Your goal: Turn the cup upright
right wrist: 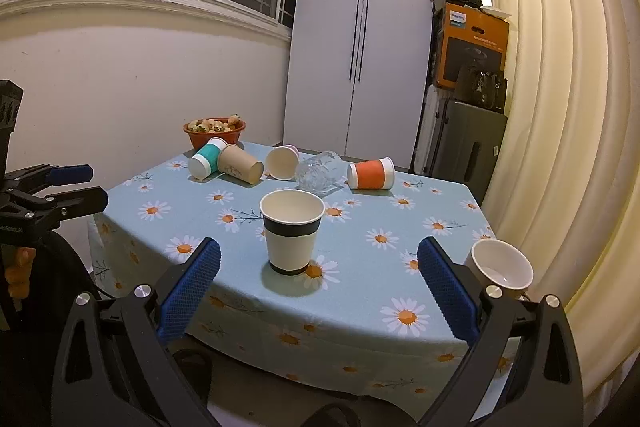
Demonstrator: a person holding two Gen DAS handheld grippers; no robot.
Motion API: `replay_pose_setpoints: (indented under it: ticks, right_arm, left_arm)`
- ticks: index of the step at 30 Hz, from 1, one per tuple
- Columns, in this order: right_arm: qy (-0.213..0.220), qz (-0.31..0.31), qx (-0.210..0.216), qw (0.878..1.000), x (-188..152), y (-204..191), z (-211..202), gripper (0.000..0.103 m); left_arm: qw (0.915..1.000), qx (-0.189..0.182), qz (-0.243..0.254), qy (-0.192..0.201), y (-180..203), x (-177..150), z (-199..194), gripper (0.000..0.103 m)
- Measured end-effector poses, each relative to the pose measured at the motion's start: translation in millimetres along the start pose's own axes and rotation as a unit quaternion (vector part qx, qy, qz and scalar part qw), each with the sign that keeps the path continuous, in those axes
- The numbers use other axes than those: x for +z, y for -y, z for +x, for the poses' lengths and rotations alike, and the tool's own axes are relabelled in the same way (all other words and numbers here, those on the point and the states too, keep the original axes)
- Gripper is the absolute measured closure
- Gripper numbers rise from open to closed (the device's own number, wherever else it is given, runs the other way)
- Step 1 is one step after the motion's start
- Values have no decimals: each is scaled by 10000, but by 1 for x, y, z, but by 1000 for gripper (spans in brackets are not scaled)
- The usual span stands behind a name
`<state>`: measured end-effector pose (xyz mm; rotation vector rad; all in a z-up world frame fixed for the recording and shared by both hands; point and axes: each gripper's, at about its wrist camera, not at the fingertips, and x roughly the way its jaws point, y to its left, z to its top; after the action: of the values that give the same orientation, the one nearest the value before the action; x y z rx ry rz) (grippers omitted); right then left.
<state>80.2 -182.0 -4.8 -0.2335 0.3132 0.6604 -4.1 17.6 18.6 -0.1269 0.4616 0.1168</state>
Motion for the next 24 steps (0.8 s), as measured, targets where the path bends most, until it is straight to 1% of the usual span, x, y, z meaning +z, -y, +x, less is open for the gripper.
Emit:
replay_pose_setpoints:
  ticks: [15,24]
  right_arm:
    - [-56,107,-43,9999,0,4,1,5]
    - [-78,139,-59,9999,-1,5,2,5]
  left_arm:
    - [10000,59,42,-14,0,-2,0,7]
    - [9999,16,101,-52,1,-3,3,7]
